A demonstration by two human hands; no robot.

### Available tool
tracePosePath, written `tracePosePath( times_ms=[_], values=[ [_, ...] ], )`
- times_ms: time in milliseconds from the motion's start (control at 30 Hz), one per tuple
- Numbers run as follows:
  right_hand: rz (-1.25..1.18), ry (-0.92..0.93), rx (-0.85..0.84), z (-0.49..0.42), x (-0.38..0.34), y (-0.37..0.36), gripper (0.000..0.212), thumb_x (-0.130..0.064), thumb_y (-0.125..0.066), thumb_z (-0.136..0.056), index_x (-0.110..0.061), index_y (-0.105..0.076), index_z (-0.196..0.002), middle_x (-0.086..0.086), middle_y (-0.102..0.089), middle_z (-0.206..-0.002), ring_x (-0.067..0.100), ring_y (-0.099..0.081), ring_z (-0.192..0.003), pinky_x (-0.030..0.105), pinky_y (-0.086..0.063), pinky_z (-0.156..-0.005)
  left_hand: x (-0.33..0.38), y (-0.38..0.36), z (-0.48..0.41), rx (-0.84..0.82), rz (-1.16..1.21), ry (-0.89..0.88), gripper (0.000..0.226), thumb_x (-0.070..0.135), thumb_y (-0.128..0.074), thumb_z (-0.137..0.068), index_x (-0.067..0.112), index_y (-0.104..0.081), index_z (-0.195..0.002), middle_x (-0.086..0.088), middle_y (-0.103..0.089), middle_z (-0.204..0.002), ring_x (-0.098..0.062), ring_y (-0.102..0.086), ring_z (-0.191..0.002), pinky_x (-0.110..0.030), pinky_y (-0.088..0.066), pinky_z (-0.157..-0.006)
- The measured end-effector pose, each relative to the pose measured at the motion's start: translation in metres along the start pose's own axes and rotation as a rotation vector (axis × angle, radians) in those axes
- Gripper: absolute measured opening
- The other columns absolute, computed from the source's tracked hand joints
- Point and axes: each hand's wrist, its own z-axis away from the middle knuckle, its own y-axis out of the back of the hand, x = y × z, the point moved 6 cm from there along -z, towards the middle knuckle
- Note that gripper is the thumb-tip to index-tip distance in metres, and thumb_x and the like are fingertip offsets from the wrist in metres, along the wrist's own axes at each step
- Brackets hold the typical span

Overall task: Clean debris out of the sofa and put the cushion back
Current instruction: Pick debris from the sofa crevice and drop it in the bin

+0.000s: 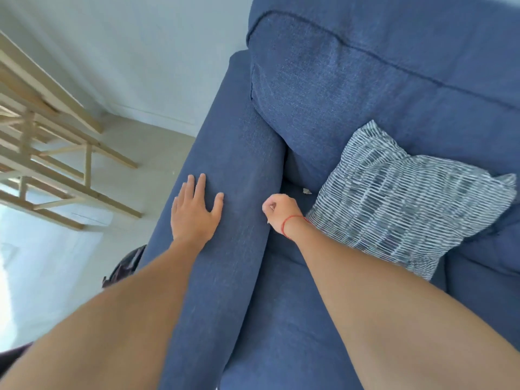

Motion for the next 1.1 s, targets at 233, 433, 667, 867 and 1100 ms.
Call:
tracePosePath(
  times_ms=[233, 433, 667, 867, 1100],
  values=[
    [-0.040, 0.145, -0.057, 0.047, -0.081, -0.026, 0.022, -0.015, -0.049, -0.094, -0.011, -0.070, -0.098, 0.010, -0.072, -0.103, 0.026, -0.067, -0.091, 0.041, -0.056, -0.089, -0.054, 0.013, 0.069, -0.098, 0.269, 0.195, 0.062, 0.047, -0.043, -0.097, 0.025, -0.023, -0.152, 0.005, -0.015, -0.162, -0.013, -0.014, -0.150, -0.039, -0.020, -0.121],
    [0.000, 0.188, -0.131, 0.059, -0.112, -0.068, 0.025, -0.021, -0.048, -0.092, -0.011, -0.070, -0.090, 0.009, -0.071, -0.099, 0.028, -0.069, -0.091, 0.044, -0.058, -0.085, -0.072, 0.030, 0.073, -0.049, 0.405, 0.216, 0.047, 0.028, -0.050, -0.097, 0.021, -0.044, -0.143, 0.007, -0.036, -0.154, -0.015, -0.032, -0.144, -0.032, -0.030, -0.114],
    [-0.037, 0.156, -0.087, 0.063, -0.114, -0.068, 0.032, -0.026, -0.039, -0.094, -0.019, -0.068, -0.106, 0.006, -0.066, -0.117, 0.029, -0.062, -0.107, 0.044, -0.052, -0.096, -0.065, 0.041, 0.071, 0.027, 0.378, 0.142, 0.046, 0.024, -0.057, -0.091, 0.020, -0.053, -0.136, 0.003, -0.056, -0.138, -0.017, -0.049, -0.130, -0.034, -0.043, -0.105],
    [-0.065, 0.122, -0.070, 0.063, -0.109, -0.055, 0.040, -0.028, -0.037, -0.095, -0.021, -0.060, -0.126, 0.006, -0.063, -0.129, 0.026, -0.061, -0.116, 0.045, -0.047, -0.103, -0.037, 0.043, 0.068, 0.027, 0.308, -0.015, 0.050, 0.029, -0.059, -0.089, 0.025, -0.050, -0.138, 0.006, -0.061, -0.113, -0.012, -0.060, -0.102, -0.027, -0.049, -0.082],
    [0.049, 0.149, 0.043, 0.061, -0.103, -0.048, 0.031, -0.019, -0.042, -0.097, -0.016, -0.061, -0.121, 0.004, -0.063, -0.124, 0.024, -0.061, -0.110, 0.041, -0.053, -0.094, -0.036, 0.034, 0.059, 0.009, 0.306, -0.057, 0.019, 0.020, -0.060, -0.093, 0.015, -0.075, -0.101, -0.004, -0.062, -0.091, -0.021, -0.059, -0.078, -0.038, -0.053, -0.074]
  ],
)
